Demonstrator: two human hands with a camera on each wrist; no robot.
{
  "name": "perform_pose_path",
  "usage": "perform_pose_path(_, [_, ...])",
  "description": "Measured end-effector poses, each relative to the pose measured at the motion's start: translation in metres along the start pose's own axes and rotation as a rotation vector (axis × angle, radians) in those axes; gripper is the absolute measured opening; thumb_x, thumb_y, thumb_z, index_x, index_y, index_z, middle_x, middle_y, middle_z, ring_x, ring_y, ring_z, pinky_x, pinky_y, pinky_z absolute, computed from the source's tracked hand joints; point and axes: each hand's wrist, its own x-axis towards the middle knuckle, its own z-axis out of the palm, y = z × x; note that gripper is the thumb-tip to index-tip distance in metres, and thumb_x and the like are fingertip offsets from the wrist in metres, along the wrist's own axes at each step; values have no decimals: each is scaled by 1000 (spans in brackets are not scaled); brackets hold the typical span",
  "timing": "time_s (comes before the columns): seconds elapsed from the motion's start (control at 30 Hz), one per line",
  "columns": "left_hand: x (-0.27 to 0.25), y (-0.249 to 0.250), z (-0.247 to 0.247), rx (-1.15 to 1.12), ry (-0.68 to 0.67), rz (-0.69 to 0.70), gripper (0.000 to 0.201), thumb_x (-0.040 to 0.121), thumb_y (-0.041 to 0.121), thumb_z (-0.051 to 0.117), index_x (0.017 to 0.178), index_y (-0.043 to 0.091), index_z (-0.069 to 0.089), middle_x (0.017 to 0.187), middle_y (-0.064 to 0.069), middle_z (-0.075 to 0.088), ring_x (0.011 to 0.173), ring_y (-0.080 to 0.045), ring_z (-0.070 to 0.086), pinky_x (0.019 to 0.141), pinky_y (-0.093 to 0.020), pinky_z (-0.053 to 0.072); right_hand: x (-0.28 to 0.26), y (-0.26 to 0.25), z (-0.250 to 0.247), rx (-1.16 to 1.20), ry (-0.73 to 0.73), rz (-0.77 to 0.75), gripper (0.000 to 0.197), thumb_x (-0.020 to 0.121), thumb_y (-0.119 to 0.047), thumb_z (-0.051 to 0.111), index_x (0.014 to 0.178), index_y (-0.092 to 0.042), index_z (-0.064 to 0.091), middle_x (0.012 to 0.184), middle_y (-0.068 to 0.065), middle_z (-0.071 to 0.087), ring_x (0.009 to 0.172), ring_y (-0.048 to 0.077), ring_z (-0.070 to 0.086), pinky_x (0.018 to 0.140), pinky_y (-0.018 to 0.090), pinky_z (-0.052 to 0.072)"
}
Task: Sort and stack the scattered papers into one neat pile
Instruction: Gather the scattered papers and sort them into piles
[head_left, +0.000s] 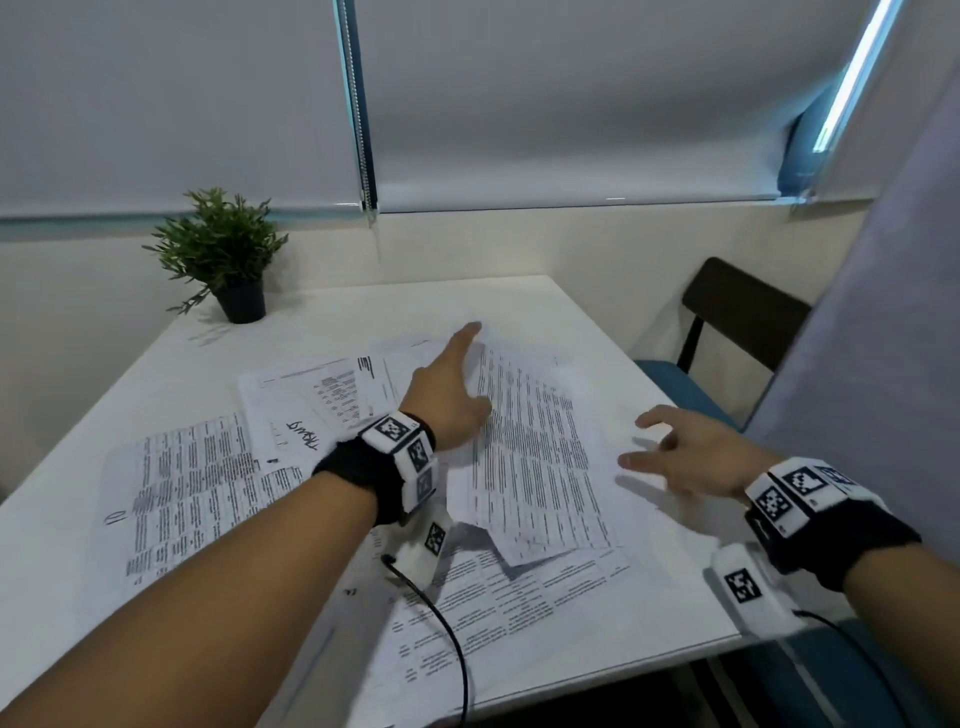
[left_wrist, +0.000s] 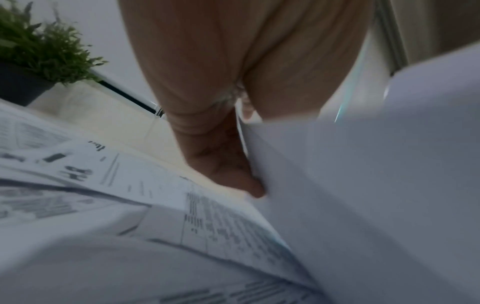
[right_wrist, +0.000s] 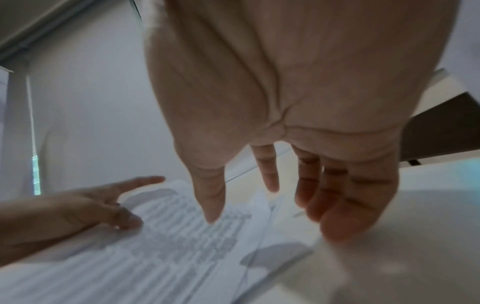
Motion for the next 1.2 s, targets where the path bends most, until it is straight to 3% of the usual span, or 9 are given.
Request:
perform_pose_path(0.2, [-14, 16, -1, -481, 155, 168, 54, 101, 1, 40, 148, 27, 36, 153, 0, 41, 52, -6, 61, 51, -13, 43, 5, -2, -15, 556, 57, 44, 107, 64, -69, 83, 146, -8, 50, 122, 2, 65, 104, 24, 66, 88, 35, 48])
perform_pose_path(0.27, [-17, 19, 10, -614, 105, 104, 51, 104, 3, 40, 149, 25, 34, 153, 5, 35, 55, -1, 61, 54, -17, 49, 5, -2, -17, 711, 0, 11, 91, 61, -62, 89, 130, -9, 64, 122, 6, 73, 111, 28, 68, 101, 46, 50])
perform_pose_path(0.37, [-24, 18, 30, -423, -135, 25, 61, 104, 14, 45, 157, 27, 18, 158, 1, 34, 129, -18, 54, 106, -31, 41, -2, 5, -19, 561, -44, -42, 31, 88, -23, 80, 118, -20, 71, 117, 5, 78, 110, 31, 73, 106, 55, 50])
perform_pose_path(0.43, [-32, 19, 33, -213, -346, -12, 71, 101, 23, 51, 158, 31, 10, 135, -4, 56, 101, -22, 64, 93, -32, 47, -4, 20, -22, 373, 18, -25, 27, 89, -14, 79, 114, -20, 70, 109, 3, 78, 101, 28, 73, 101, 47, 53])
perform_pose_path(0.5, [-38, 17, 24, 118, -371, 13, 70, 99, 37, 52, 157, 35, 13, 119, -11, 63, 74, -19, 64, 72, -28, 51, -8, 32, -22, 15, 49, 1, 44, 77, -41, 88, 113, -29, 66, 111, -5, 73, 102, 19, 67, 98, 40, 50])
perform_pose_path(0.77, [-60, -64, -75, 520, -308, -192, 41, 97, 42, 53, 135, 27, 57, 143, -2, 53, 111, -23, 57, 87, -28, 43, -14, 43, -23, -331, 128, 168, 52, 76, -29, 90, 114, -10, 62, 106, 10, 67, 97, 30, 63, 93, 43, 51])
perform_pose_path(0.9, [-77, -106, -119, 590, -260, -369, 44, 95, 46, 55, 134, 26, 57, 142, -4, 55, 119, -24, 55, 91, -29, 43, -29, -31, -39, -459, 334, -75, 64, 83, -40, 82, 129, -4, 57, 108, 20, 71, 101, 40, 66, 90, 45, 54])
perform_pose_path(1.07, [-99, -130, -146, 604, -269, -547, 81, 86, 62, 61, 152, 20, 39, 160, -4, 36, 144, -27, 38, 114, -35, 32, -59, -147, 9, -374, -41, -358, 42, 85, -63, 68, 115, -35, 59, 97, -12, 66, 85, 5, 62, 80, 32, 46])
perform_pose_path(1.2, [-117, -134, -141, 589, -404, -576, 110, 66, 76, 71, 156, 28, 30, 163, -1, 31, 147, -26, 35, 121, -42, 28, -44, -195, 85, -501, -300, -455, 75, 74, -63, 80, 139, -33, 55, 130, -9, 58, 116, 15, 59, 103, 43, 49])
